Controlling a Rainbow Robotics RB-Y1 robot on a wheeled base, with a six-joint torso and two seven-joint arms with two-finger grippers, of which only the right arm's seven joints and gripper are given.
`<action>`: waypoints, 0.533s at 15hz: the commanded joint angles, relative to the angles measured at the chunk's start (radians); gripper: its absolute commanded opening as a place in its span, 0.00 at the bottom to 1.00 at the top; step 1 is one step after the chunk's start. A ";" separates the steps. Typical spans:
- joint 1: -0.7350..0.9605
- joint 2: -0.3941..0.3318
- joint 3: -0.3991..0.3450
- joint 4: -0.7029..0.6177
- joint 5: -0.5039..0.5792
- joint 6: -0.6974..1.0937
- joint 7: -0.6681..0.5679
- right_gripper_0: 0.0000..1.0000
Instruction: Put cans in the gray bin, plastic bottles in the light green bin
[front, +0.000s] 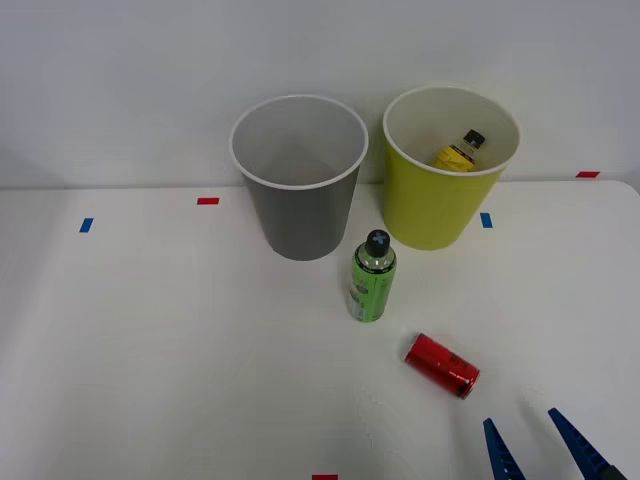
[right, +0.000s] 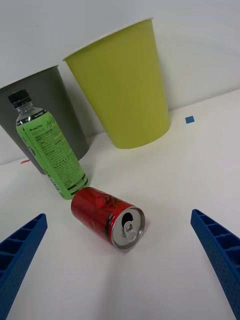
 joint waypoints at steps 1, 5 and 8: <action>0.000 0.000 0.000 0.000 0.000 0.000 0.000 1.00; 0.000 0.000 0.000 0.000 0.000 0.000 0.000 1.00; 0.000 0.000 0.000 0.000 0.000 0.000 0.000 1.00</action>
